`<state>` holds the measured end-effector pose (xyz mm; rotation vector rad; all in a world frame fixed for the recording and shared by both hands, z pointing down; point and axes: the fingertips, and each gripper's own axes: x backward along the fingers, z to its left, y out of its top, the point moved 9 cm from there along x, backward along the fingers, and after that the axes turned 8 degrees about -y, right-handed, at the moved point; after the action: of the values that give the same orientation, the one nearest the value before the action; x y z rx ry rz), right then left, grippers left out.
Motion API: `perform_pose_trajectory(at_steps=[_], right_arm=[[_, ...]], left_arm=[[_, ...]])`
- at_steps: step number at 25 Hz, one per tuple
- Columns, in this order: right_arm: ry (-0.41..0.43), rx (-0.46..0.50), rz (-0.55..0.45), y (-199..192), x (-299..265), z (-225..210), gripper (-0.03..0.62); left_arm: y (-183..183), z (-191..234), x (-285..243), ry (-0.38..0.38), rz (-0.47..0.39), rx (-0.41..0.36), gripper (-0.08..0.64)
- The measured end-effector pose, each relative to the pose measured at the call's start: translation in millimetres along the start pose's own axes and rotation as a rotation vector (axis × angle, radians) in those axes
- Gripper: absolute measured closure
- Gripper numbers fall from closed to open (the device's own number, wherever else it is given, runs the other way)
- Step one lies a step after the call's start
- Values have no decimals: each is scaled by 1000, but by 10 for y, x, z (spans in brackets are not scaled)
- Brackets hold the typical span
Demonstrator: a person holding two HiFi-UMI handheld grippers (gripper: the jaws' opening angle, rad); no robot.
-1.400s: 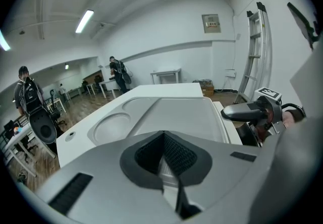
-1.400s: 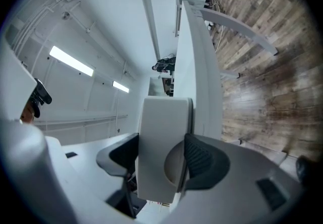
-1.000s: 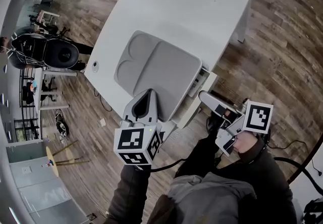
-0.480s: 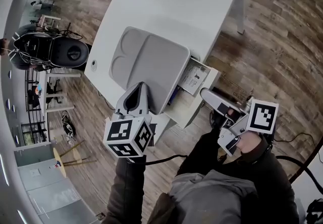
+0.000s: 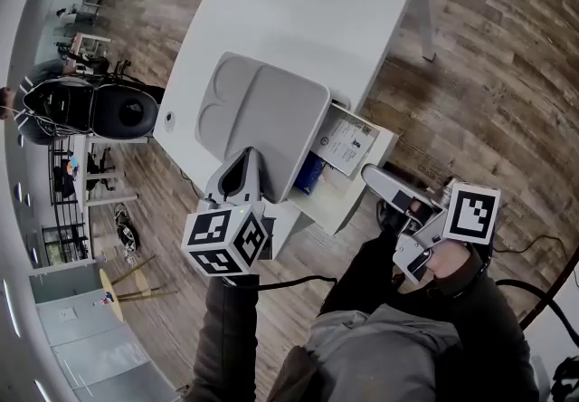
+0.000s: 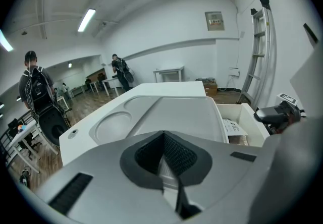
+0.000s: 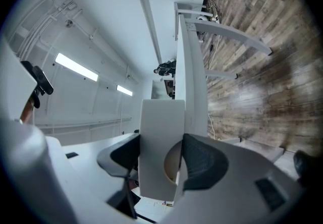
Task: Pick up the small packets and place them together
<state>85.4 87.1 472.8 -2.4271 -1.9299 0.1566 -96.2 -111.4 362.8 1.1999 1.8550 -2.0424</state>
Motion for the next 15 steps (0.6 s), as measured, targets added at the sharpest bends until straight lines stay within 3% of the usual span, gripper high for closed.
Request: perform_pose_trajectory(at_steps=[10,15], right_arm=[[-4,-4,-11,-29,-23,11,316],[-2,0,-25,-60,193,9,316]], left_arm=[[23,161,-45,6,1,-2,560],[14,37,5,12,-6,-10,560]])
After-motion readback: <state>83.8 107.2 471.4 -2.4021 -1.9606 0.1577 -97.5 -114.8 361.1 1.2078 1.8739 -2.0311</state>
